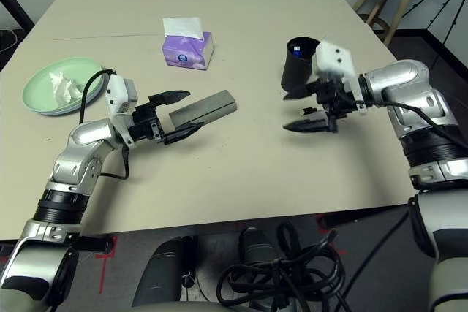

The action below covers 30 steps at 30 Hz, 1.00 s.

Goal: Organize and tidy the items on the table.

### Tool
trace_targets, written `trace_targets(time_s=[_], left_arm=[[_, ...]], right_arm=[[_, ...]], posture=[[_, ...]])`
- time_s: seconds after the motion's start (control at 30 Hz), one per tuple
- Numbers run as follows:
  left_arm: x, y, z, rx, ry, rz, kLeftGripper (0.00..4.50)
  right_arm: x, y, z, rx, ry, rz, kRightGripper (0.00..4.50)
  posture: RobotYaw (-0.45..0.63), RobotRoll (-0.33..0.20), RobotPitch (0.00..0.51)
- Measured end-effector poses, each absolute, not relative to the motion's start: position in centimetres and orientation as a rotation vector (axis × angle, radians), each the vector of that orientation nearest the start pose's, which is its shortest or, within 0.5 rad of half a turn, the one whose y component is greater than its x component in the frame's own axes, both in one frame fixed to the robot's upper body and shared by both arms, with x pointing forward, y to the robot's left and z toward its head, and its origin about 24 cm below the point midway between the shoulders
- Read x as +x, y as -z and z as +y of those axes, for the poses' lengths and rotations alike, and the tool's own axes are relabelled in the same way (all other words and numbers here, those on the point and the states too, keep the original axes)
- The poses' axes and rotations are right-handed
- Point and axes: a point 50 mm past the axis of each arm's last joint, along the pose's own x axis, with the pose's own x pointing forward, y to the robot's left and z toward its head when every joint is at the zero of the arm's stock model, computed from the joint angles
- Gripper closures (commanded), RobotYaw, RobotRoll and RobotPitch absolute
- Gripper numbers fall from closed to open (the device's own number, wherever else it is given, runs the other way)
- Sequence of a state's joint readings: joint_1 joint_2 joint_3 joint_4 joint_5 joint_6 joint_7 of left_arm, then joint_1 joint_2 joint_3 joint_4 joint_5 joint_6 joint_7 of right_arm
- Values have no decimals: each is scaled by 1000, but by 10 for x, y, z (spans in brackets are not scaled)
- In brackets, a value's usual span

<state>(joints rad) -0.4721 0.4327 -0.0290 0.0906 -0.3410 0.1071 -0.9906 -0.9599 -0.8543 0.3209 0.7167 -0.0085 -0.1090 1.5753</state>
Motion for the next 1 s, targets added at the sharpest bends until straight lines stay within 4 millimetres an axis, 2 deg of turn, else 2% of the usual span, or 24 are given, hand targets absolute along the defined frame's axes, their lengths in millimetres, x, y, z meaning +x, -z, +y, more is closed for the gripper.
trace_targets(time_s=[0.27, 0.5, 0.7, 1.0], left_arm=[[303, -150, 157, 219, 1068, -197, 0], [301, -155, 156, 229, 1059, -219, 0], [299, -155, 156, 229, 1036, -227, 0], [297, -161, 158, 247, 1014, -248, 0]], right_arm=[[355, -208, -254, -1139, -1225, 524, 11], [362, -229, -259, -1281, -1151, 537, 11], [363, -234, -260, -1328, -1150, 549, 11], [362, -228, -263, -1360, -1153, 589, 11]], posture=[[37, 0, 211], [41, 0, 244], [50, 0, 286], [52, 0, 325]])
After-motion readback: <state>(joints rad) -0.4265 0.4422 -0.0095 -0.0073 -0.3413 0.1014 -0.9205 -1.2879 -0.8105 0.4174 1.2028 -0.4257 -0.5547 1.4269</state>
